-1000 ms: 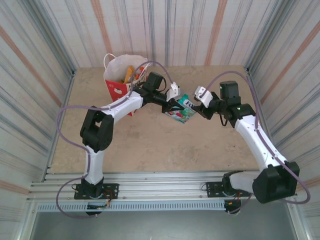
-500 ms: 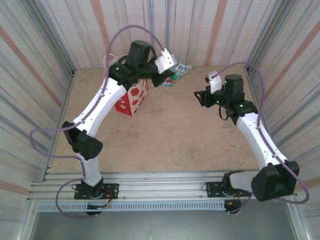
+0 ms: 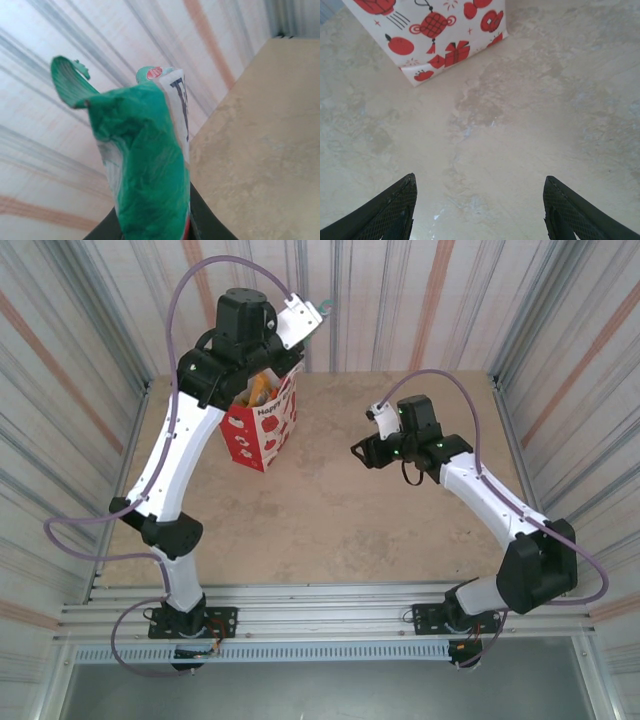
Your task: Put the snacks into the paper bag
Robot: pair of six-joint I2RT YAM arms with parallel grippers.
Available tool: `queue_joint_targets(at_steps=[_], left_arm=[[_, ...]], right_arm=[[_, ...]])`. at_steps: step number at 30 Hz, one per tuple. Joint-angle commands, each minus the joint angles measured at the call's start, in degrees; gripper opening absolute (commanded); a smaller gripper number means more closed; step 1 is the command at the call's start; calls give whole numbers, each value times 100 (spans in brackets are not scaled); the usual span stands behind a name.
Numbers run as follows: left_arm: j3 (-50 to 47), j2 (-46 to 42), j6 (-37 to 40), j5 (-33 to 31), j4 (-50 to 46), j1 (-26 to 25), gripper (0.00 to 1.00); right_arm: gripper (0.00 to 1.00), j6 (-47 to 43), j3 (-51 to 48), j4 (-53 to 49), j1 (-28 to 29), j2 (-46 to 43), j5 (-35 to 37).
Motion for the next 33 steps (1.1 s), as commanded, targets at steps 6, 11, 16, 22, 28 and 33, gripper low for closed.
queue_joint_targets(at_steps=[6,11,16,22,28,33], left_arm=[[853,398,-526,-896,-1374,446,6],[867,741,-770,-919,-1980,633,6],[888,1014,-1025,-474,-2216,866,6],[897,1312,-1256,199,-2512,1085,7],[923,1774,-1317,415,-2711,1225,11],[932,2005,-1295,481,-2636,1261,15]], right_arm=[[68,253,328,-456,32,289,-66],[67,311,422,-580,42,395,-162],[68,337,444,-623,51,463,-203],[68,399,461,-654,69,596,-272],[68,322,575,-787,69,764,-376],[69,277,660,-878,69,855,-386]])
